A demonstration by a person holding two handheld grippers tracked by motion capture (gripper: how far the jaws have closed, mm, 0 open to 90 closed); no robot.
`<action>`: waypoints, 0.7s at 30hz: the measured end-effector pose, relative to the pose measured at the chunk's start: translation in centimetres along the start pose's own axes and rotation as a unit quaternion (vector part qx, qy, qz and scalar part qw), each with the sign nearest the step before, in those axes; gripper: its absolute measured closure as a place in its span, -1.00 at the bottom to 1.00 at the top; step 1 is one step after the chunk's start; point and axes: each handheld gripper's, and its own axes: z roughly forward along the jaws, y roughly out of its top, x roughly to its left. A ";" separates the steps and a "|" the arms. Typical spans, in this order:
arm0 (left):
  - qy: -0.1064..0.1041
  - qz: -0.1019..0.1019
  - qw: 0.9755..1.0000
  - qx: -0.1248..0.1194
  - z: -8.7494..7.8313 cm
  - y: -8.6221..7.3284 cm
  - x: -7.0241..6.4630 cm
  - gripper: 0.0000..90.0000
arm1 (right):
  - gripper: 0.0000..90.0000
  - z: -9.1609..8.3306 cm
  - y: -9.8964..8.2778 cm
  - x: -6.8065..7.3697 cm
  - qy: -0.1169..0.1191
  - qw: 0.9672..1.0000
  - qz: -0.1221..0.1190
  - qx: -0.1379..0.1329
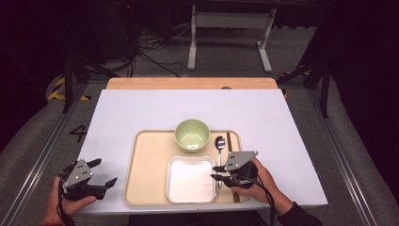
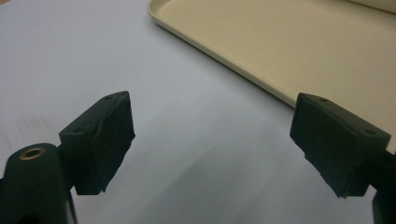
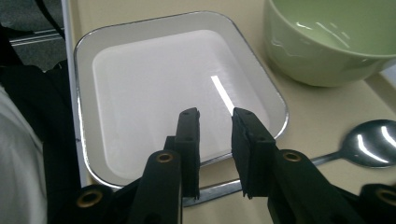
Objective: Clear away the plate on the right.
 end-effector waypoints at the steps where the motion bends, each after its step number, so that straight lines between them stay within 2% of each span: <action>1: 0.000 -0.001 1.000 0.000 0.0 0.0 0.0 -0.68 | 0.59 -0.1 0.0 -0.2 -0.004 1.000 0.001 -0.002; 2: 0.000 -0.001 1.000 0.000 0.0 0.0 0.0 -0.68 | 0.59 -0.1 0.0 -0.2 -0.004 1.000 0.001 -0.002; 3: 0.000 -0.003 1.000 -0.001 0.0 0.0 0.0 -0.68 | 0.54 -0.5 0.0 -0.5 -0.016 1.000 0.001 -0.007; 5: 0.000 -0.001 1.000 0.000 0.0 0.0 0.0 -0.68 | 0.53 -0.6 0.0 -0.6 -0.018 1.000 0.004 -0.009; 10: -0.001 -0.006 1.000 0.000 0.1 0.0 0.0 -0.68 | 0.32 -1.7 -0.3 -1.7 -0.047 0.999 0.014 -0.020; 11: -0.001 -0.006 1.000 0.000 0.1 0.0 0.0 -0.68 | 0.32 -1.7 -0.3 -1.7 -0.047 0.999 0.014 -0.020; 12: -0.003 -0.005 1.000 0.000 0.1 -0.1 0.1 -0.68 | 0.25 -2.1 -0.6 -2.1 -0.064 0.998 0.015 -0.022; 13: -0.001 -0.005 1.000 -0.001 0.0 -0.1 0.1 -0.68 | 0.25 -2.1 -0.6 -2.1 -0.064 0.998 0.015 -0.022; 14: 0.000 -0.005 1.000 -0.001 0.0 -0.1 0.2 -0.68 | 0.18 -2.5 -0.9 -2.6 -0.082 0.996 0.021 -0.025; 18: -0.002 -0.004 1.000 -0.001 0.1 0.0 0.2 -0.68 | 0.12 -3.1 -1.4 -3.2 -0.098 0.994 0.024 -0.030; 21: -0.003 0.000 1.000 -0.001 0.2 0.0 0.3 -0.68 | 0.01 -4.0 -2.3 -4.0 -0.120 0.992 0.029 -0.039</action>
